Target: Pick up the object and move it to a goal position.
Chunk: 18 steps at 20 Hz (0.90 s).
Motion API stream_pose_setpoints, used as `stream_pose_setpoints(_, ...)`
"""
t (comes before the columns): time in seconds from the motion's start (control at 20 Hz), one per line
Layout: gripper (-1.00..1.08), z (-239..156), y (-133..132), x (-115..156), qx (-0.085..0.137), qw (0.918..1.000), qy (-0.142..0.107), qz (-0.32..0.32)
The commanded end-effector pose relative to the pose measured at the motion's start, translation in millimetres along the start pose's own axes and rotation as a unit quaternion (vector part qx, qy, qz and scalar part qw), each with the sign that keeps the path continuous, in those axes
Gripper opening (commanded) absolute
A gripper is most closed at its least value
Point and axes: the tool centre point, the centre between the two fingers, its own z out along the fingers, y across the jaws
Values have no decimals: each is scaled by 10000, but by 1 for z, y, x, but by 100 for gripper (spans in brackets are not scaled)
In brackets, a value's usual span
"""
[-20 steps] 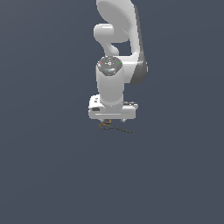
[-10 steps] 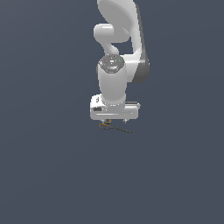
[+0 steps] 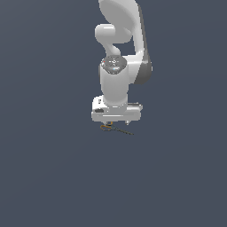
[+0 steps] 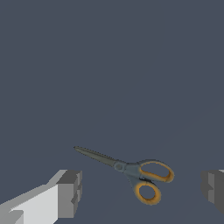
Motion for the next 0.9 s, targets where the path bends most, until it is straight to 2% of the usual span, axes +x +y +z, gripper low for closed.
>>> stream_pose_setpoints(0.0, 100, 3, 0, -1, -10, 9999, -3, -110)
stream_pose_setpoints(0.5, 100, 25, 3, -9, -88, 9945, -22, -1045)
stream_pose_setpoints(0.85, 100, 49, 5, -20, -146, 9784, -51, -2062)
